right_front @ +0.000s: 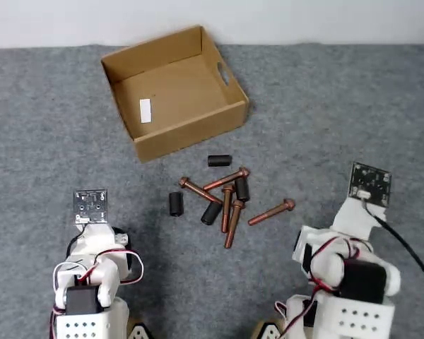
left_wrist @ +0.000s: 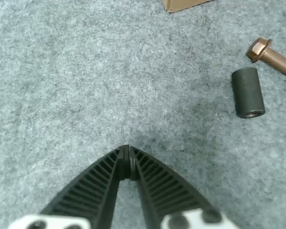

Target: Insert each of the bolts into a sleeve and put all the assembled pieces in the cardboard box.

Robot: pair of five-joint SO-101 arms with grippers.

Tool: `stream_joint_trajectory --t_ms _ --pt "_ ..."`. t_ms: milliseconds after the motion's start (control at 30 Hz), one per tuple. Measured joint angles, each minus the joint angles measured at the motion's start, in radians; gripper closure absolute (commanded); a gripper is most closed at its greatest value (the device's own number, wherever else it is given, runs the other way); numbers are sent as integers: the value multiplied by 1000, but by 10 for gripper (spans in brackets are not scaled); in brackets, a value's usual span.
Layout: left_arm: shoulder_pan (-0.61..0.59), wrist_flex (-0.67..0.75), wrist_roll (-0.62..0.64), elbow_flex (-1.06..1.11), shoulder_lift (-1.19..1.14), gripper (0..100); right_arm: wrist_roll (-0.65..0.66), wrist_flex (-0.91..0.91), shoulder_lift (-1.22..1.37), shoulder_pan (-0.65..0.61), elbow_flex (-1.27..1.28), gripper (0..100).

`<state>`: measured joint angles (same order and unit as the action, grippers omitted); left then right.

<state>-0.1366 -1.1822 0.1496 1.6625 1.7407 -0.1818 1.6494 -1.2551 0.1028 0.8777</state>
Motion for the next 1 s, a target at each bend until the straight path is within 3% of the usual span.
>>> stream_joint_trajectory --t_ms 300,400,1000 --pt "2 8 69 -325 3 992 0 0 -92 0 17 991" --pt "52 12 77 -405 -78 992 0 0 -92 0 18 991" --pt "525 6 143 -977 -1076 992 0 0 -110 0 18 991"
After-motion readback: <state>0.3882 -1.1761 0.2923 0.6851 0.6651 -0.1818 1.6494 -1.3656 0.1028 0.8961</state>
